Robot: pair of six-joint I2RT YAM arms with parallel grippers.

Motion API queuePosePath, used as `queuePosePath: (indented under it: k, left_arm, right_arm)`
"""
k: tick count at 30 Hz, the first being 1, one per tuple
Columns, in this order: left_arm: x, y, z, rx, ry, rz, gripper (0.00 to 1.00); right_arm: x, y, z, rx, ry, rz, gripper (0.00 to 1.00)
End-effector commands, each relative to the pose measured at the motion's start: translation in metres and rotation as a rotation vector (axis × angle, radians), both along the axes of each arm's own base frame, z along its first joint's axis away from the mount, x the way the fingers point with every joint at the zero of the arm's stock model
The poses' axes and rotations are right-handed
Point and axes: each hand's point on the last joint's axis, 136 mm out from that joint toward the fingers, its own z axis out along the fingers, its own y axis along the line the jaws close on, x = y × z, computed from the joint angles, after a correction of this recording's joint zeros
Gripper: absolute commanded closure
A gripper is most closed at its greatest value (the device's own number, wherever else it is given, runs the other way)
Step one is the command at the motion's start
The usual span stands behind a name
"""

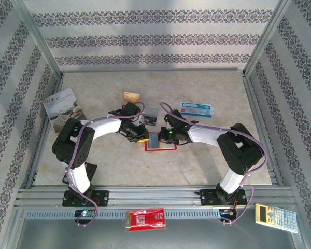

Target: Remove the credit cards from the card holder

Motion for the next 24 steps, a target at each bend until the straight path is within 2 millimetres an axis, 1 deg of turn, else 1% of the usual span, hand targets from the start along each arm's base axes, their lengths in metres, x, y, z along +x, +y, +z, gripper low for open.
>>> queuePosePath:
  k: [1,7,9,13,18,24]
  left_arm:
    - [0.000,-0.008,-0.006,-0.012,0.021,-0.006,0.82]
    - [-0.004,-0.006,-0.024,0.021,0.058,-0.002,0.82]
    - [-0.006,-0.004,-0.029,0.033,0.071,0.004,0.86]
    - [-0.011,0.004,-0.038,0.080,0.091,0.008,0.89]
    - [-0.016,0.008,-0.048,0.108,0.117,0.001,0.90]
    - [-0.020,0.011,-0.057,0.126,0.137,-0.007,0.92]
  right_arm:
    - [-0.001,-0.003,-0.006,0.011,0.024,-0.013,0.95]
    - [-0.003,-0.008,-0.017,-0.009,0.051,-0.029,0.87]
    - [-0.004,-0.010,-0.020,-0.013,0.056,-0.033,0.86]
    - [-0.006,-0.011,-0.025,-0.013,0.069,-0.034,0.86]
    - [-0.007,-0.005,-0.026,0.017,0.080,-0.012,0.84]
    - [-0.007,-0.003,-0.028,0.027,0.085,-0.006,0.83]
